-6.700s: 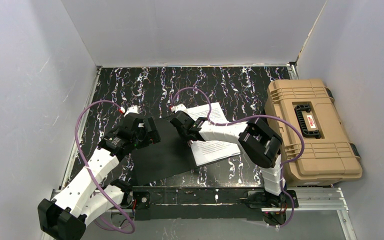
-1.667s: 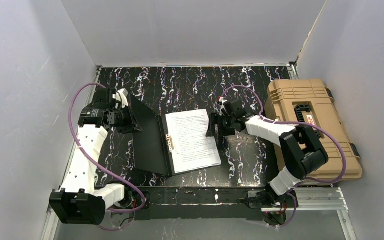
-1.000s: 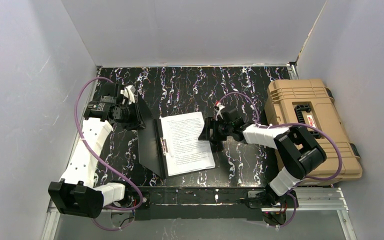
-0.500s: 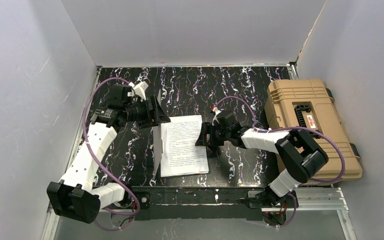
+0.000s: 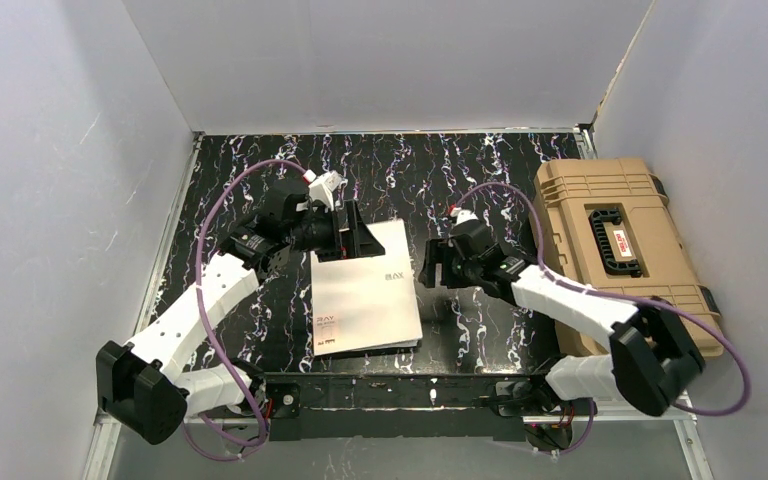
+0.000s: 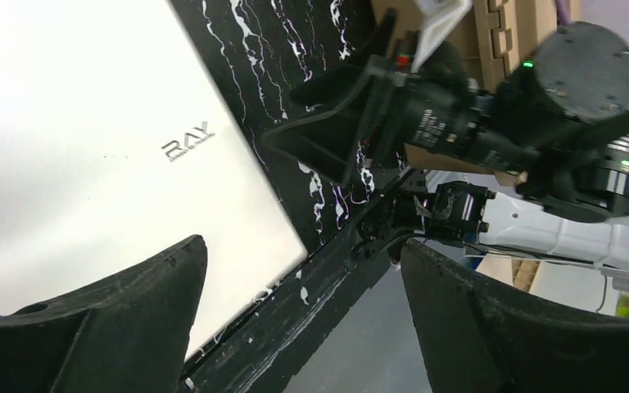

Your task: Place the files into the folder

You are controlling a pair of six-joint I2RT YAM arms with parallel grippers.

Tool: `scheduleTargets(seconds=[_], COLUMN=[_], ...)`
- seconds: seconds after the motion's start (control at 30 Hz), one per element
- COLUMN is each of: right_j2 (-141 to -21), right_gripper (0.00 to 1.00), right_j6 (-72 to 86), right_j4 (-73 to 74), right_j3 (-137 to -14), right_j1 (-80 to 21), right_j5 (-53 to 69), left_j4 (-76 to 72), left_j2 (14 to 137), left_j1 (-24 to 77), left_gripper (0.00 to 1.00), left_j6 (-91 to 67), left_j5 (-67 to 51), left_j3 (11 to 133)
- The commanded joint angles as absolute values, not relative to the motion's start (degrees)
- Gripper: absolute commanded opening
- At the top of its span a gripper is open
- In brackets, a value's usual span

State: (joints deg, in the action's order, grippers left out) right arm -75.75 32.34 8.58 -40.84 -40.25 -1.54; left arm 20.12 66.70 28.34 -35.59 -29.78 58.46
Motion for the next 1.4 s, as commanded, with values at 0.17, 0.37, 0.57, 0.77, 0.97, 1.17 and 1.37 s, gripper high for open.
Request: scheduleTargets(seconds=[0.17,0.37,0.57,0.77,0.97,1.17,1.37], right_j2=[-66.10,-65.77,-68.11,-70.93,-75.07,-79.69,-83.14], right_gripper=[0.84,0.84,0.85,0.85,0.85,0.85,0.84], right_j6=[27.62,27.58,27.71,30.51,30.80,33.13,35.16], right_j4=[15.99,14.42,12.39,8.87,5.27,0.64,-2.83], right_j3=[-45.98,-46.27,-46.41,-44.67,-43.58,-42.51,-42.28], right_j1=[-40.43,-40.43,-40.37,-40.39,-40.41,-40.34,-40.40], right_j5=[-16.66,-13.75,-8.77,-3.59,2.24,6.28,8.68], left_j4=[22.19,30.82,35.80,35.32,32.85,29.66,25.06], left_j2=[66.07,64.78,64.37,63.90,64.40,67.22,70.62], left_j1=[30.06,30.06,29.97,27.65,18.62,15.37,15.21], left_gripper=[0.89,0.91,0.92,0.98,0.98,0.98,0.98], left_j6=[-33.28,-30.45,-30.50,-32.92,-35.20,-37.68,-39.32], left_j5=[-20.87,-10.35,-1.97,0.20,-6.26,-9.33,-11.08], left_j3=[61.12,61.86,58.28,52.01,45.80,43.32,41.01])
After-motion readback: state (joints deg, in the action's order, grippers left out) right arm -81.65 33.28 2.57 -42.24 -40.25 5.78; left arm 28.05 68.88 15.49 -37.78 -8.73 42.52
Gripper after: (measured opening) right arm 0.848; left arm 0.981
